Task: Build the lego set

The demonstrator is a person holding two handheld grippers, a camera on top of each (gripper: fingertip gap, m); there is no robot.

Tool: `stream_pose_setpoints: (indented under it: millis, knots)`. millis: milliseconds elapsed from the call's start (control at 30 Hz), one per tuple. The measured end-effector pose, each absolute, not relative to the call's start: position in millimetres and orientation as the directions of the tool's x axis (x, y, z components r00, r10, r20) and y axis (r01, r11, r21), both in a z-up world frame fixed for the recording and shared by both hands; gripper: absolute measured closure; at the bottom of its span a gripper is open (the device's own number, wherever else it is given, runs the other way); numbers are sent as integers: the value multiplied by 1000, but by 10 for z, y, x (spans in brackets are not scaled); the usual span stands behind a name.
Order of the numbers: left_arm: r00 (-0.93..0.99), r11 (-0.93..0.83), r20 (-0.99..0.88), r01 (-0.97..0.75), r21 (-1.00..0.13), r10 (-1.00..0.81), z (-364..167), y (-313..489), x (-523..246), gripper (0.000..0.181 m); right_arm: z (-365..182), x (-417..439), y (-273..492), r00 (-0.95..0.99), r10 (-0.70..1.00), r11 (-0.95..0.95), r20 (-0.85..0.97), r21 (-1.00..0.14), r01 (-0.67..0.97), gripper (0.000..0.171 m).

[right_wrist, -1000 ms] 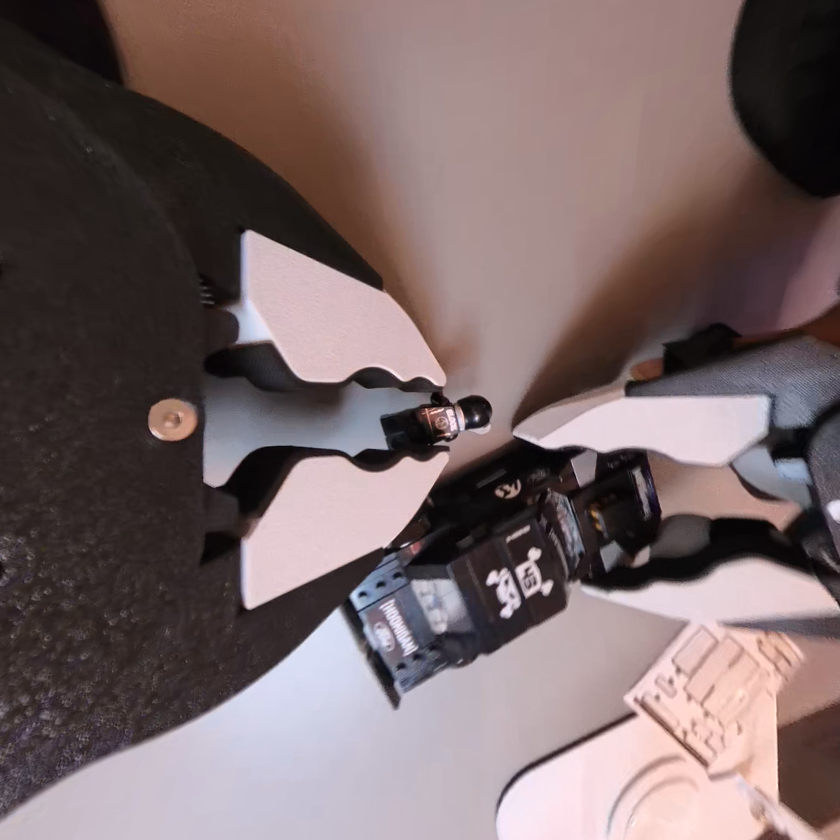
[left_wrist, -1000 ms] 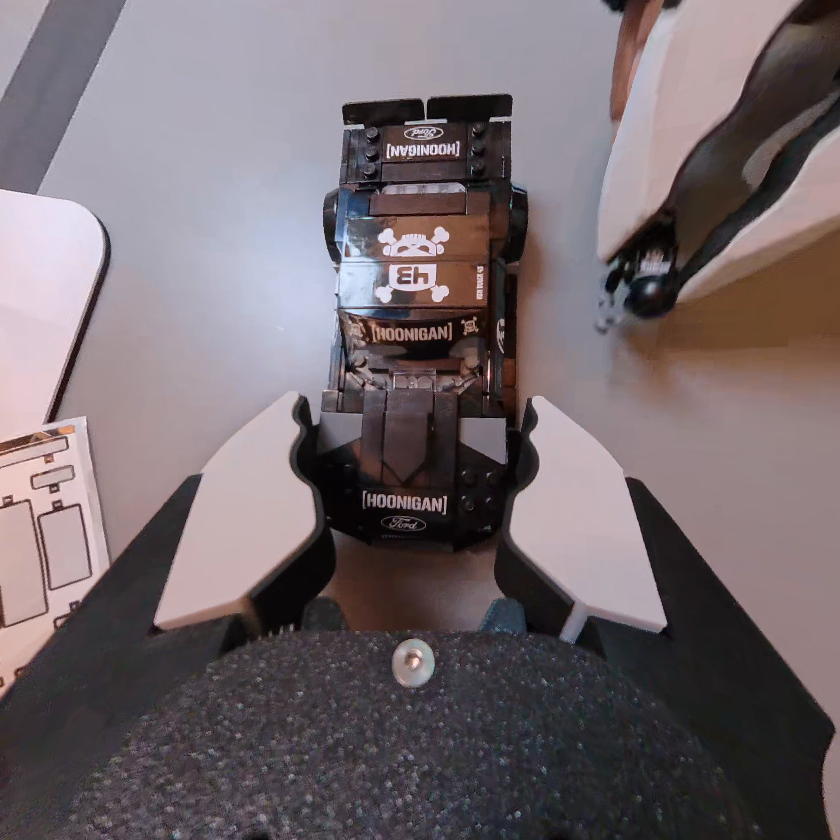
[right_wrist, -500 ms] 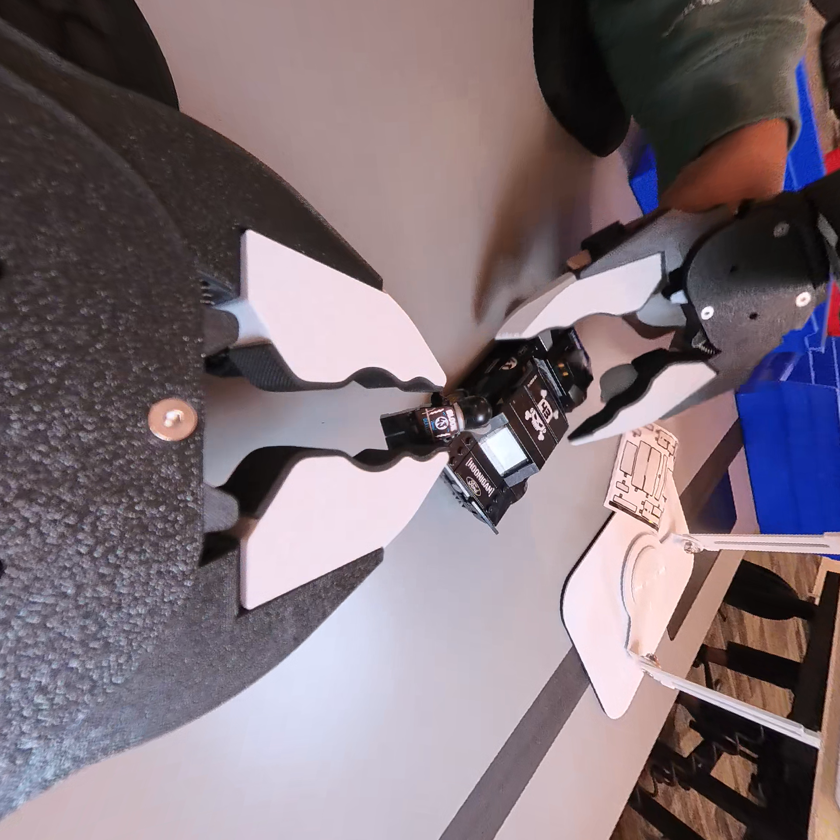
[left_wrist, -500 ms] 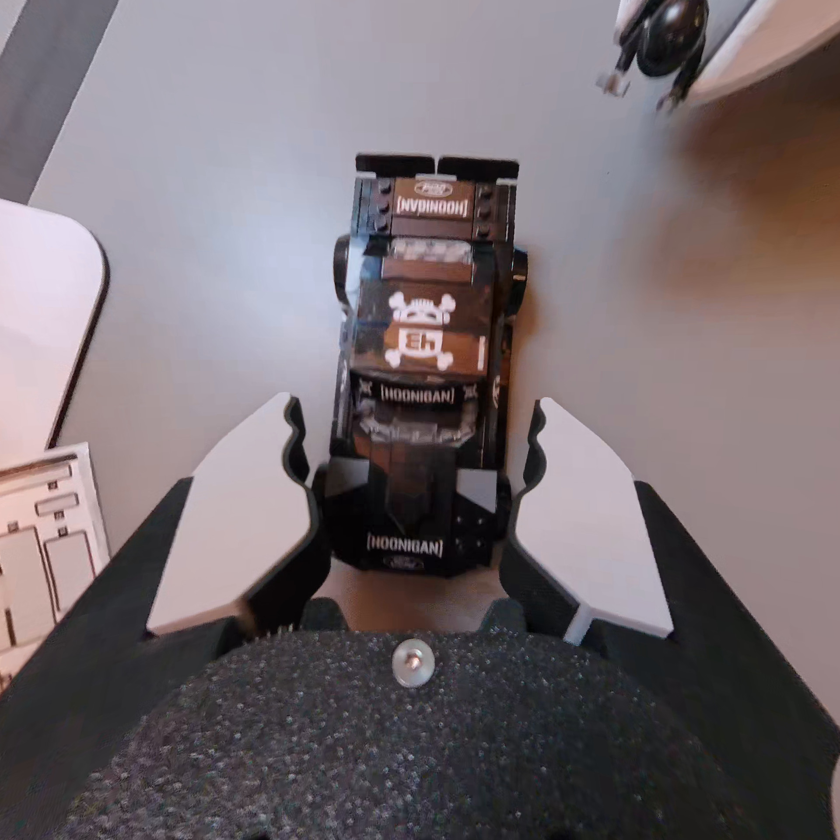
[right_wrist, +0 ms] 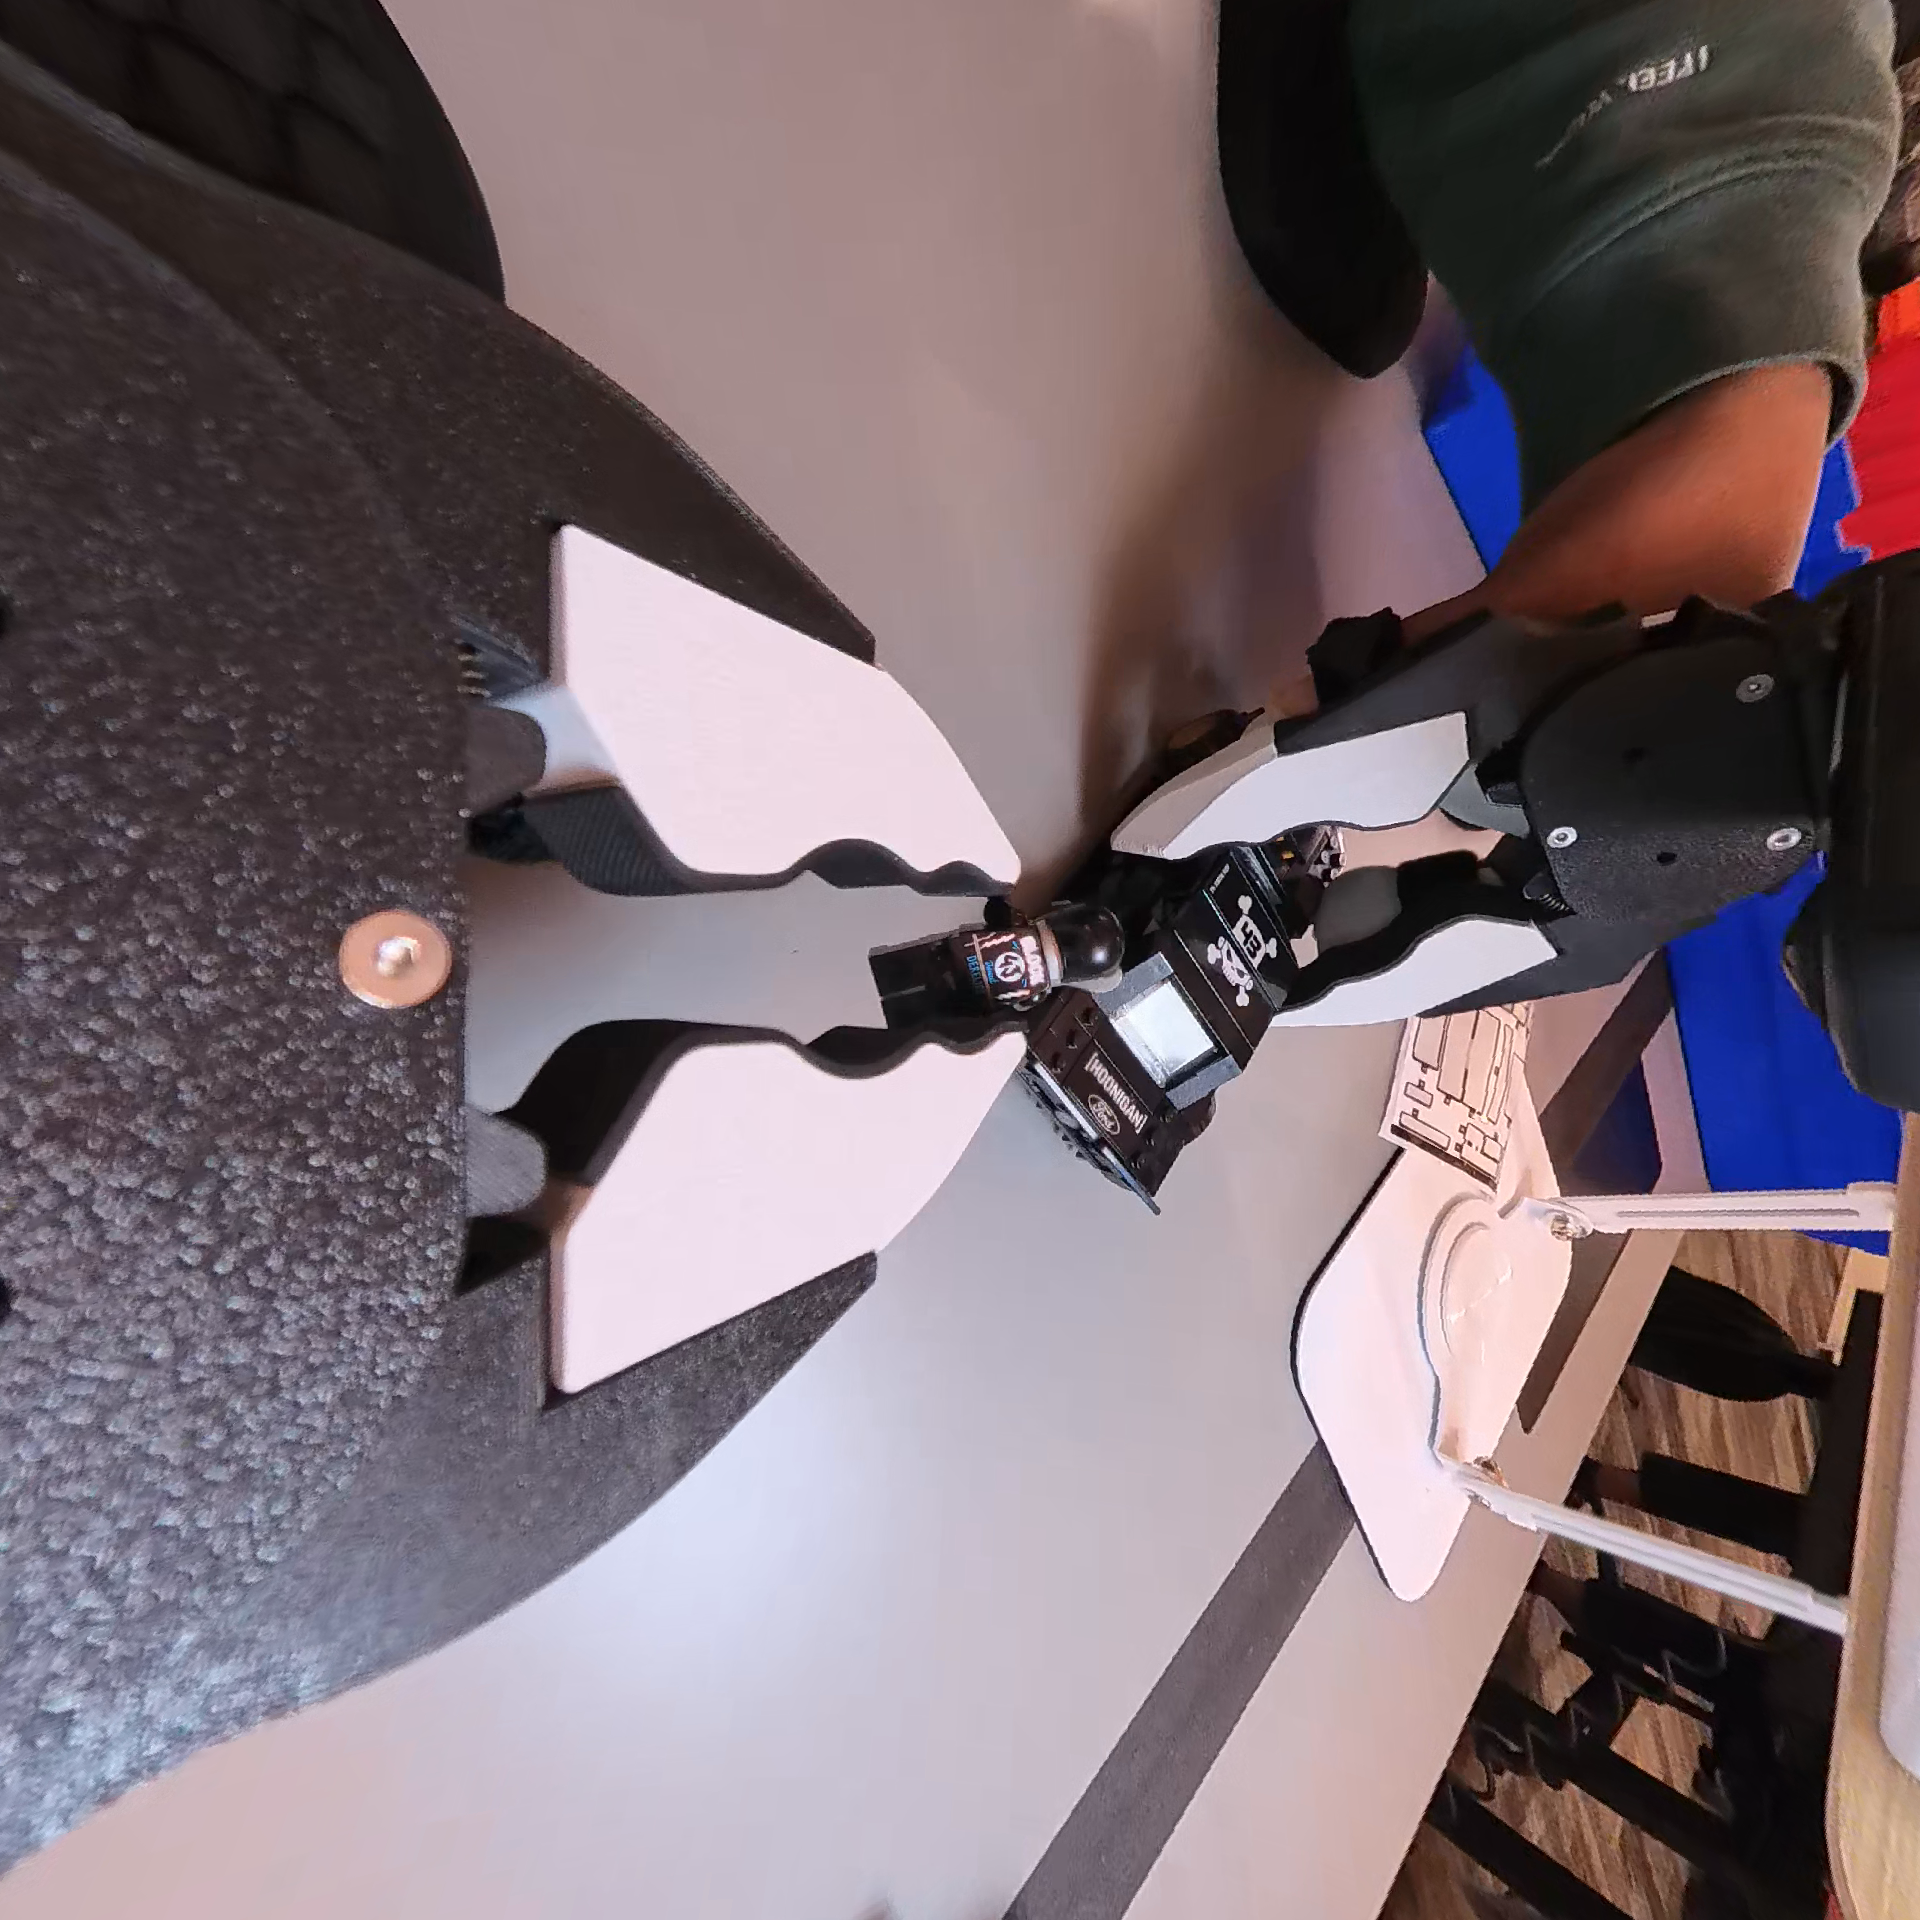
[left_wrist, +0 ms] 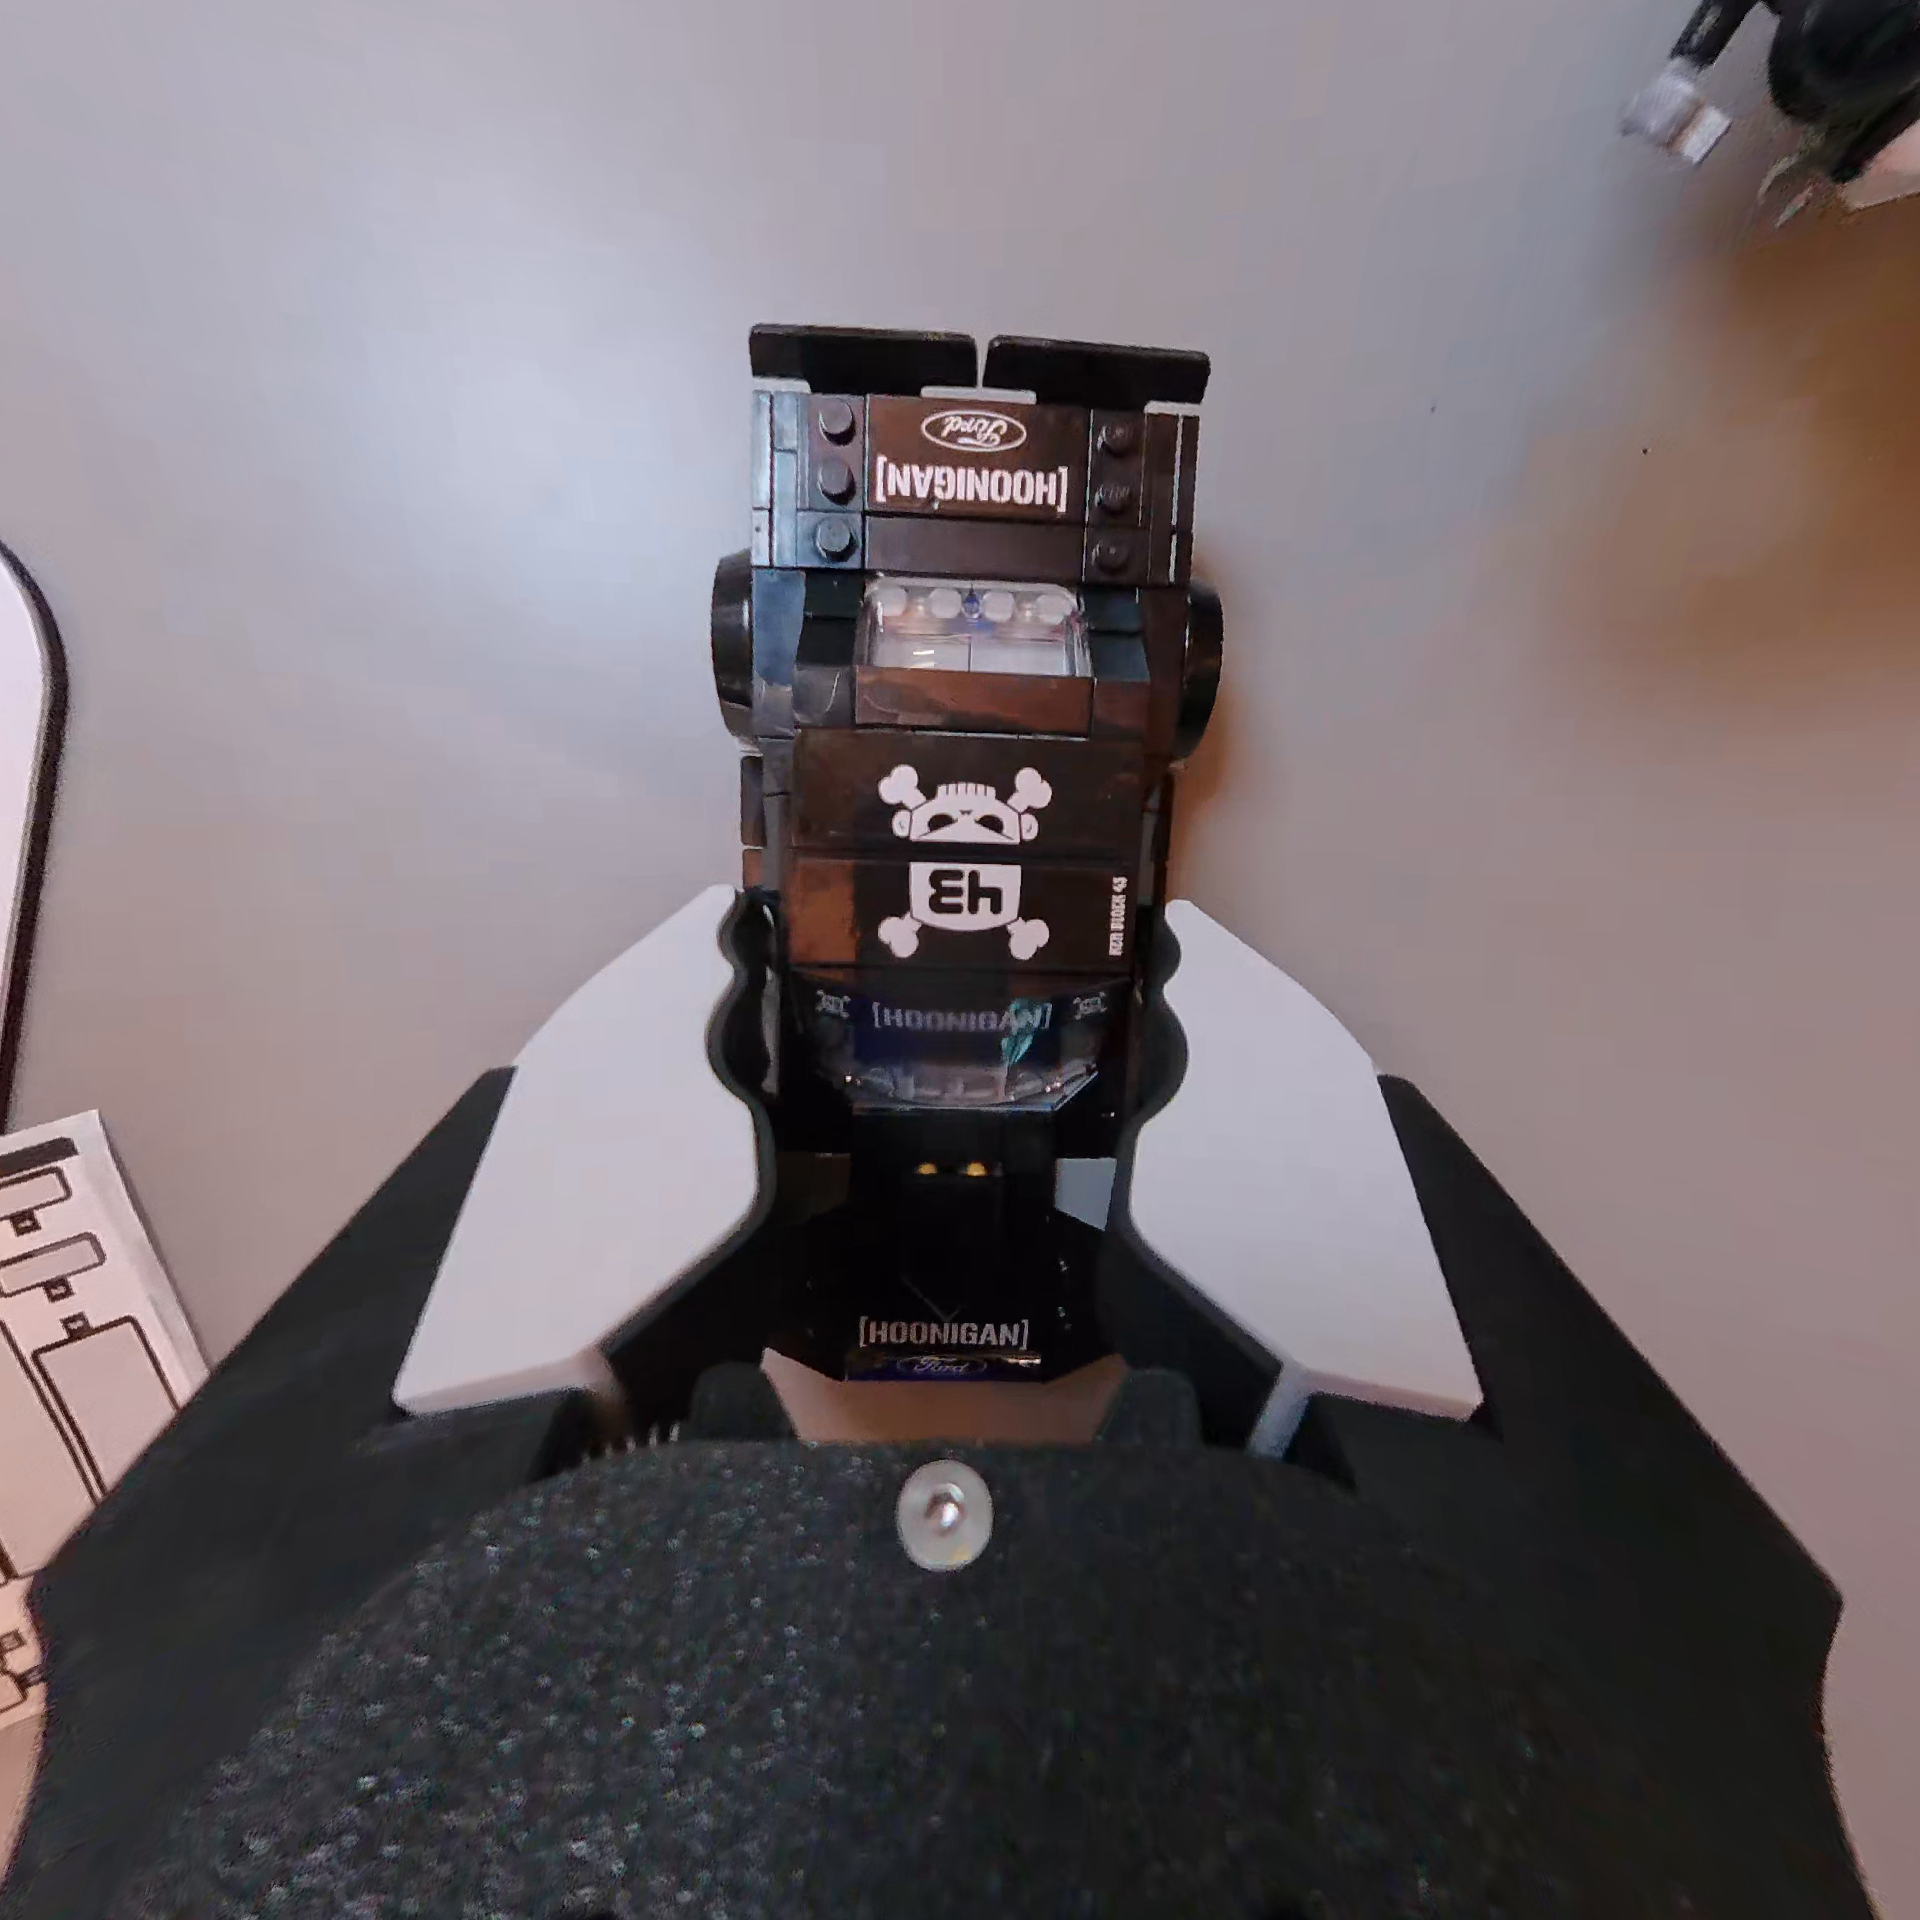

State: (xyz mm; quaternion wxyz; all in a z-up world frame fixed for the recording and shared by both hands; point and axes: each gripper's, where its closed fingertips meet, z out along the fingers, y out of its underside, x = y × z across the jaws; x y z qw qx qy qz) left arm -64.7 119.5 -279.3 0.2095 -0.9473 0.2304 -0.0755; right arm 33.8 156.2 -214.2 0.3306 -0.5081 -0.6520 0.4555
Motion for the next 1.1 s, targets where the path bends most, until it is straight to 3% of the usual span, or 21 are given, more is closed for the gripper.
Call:
stream_pose_setpoints:
  millis: [200,467,700,733,800,900,967,1033,1100]
  knots:
    - [918,-844,54,-336,-418,-393,-2788,1218,-608,112,-2074,368,1597,-251,967,42,-47,-941,336,149]
    - [973,-870,149,-84,-485,-177,-2721,1517,-448,112,-2003,399,1733,-211,975,-2,-69,-954,301,149]
    - [995,-865,18,-75,-496,-96,-2764,1661,-416,111,-2085,469,1889,-188,977,-41,-105,-947,318,149]
    - [995,-849,9,-76,-522,-94,-2722,1672,-419,103,-2103,474,1882,-197,973,-51,-120,-945,324,149]
    - [991,-805,-26,-125,-580,-135,-2558,1662,-388,99,-2131,476,1854,-220,965,-68,-146,-942,329,149]
    - [934,-628,-23,-258,-734,-356,-2132,1651,-8,124,-2084,476,1709,-303,935,-89,-183,-950,300,149]
    - [886,-523,-28,-299,-798,-463,-1925,1631,192,131,-2051,486,1594,-365,907,-105,-210,-952,287,149]
    - [784,-446,-26,-380,-810,-620,-1863,1528,414,145,-2020,508,1499,-416,876,-131,-243,-951,279,149]
    - [696,-366,-115,-502,-783,-708,-1894,1475,493,145,-1960,537,1431,-461,840,-176,-287,-947,270,149]
